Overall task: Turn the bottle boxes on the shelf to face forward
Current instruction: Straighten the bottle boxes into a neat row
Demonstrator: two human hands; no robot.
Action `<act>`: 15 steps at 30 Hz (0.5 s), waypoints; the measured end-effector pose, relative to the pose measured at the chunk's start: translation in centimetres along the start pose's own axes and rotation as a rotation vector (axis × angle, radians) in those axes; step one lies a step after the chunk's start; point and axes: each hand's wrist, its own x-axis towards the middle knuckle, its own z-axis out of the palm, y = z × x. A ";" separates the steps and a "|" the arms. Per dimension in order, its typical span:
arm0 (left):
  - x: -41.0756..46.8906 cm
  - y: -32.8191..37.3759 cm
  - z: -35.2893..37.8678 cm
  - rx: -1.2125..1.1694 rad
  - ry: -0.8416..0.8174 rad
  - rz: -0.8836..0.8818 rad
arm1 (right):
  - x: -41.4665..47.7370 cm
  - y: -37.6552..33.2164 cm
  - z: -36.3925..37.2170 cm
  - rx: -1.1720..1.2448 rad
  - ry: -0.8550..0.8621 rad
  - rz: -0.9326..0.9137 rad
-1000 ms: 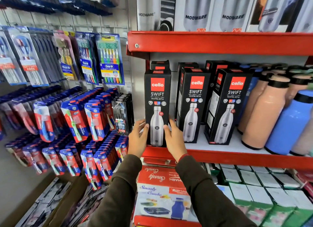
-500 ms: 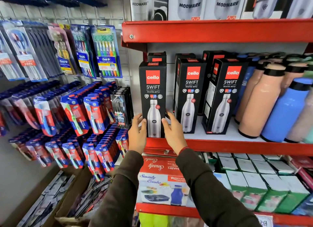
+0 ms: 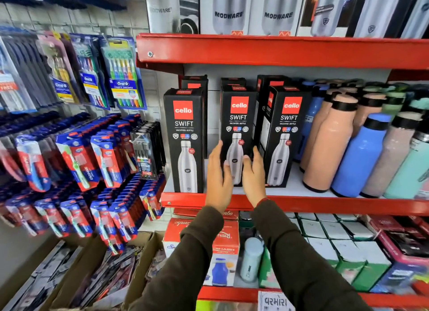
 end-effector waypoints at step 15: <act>4.0 -2.9 2.0 -0.065 0.075 -0.524 | 2.9 2.1 -1.4 -0.131 -0.150 0.073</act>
